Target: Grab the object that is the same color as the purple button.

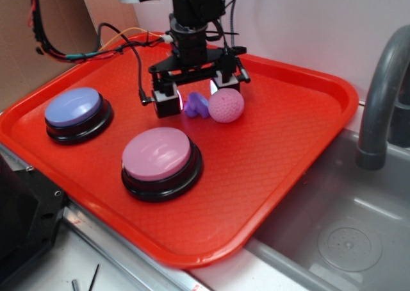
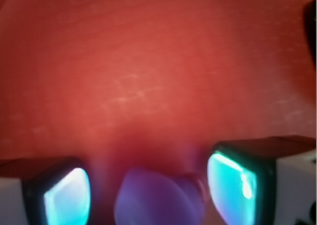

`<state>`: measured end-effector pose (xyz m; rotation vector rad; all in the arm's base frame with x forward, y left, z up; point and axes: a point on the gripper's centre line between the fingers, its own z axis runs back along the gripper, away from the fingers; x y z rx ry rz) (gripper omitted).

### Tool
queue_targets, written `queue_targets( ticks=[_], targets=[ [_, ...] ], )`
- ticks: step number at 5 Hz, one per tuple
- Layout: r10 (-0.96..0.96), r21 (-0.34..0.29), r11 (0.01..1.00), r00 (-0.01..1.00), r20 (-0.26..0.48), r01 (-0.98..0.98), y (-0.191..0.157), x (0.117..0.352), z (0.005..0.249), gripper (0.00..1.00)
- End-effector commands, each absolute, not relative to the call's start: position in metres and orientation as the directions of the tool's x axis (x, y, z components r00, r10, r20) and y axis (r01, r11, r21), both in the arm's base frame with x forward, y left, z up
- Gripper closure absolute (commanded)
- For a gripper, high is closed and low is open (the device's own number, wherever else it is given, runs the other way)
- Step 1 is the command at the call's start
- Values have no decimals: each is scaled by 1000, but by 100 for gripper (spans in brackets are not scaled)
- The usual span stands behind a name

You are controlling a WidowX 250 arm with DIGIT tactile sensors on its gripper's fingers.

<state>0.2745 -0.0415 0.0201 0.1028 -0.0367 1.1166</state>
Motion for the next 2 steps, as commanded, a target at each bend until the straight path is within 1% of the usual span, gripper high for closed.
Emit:
queue_targets(
  ticks=[1,2],
  targets=[
    [915,23,395,396,83,-918,-35,265,19,100],
    [922,0,379,378,79,-925,-29,263,28,100]
  ],
)
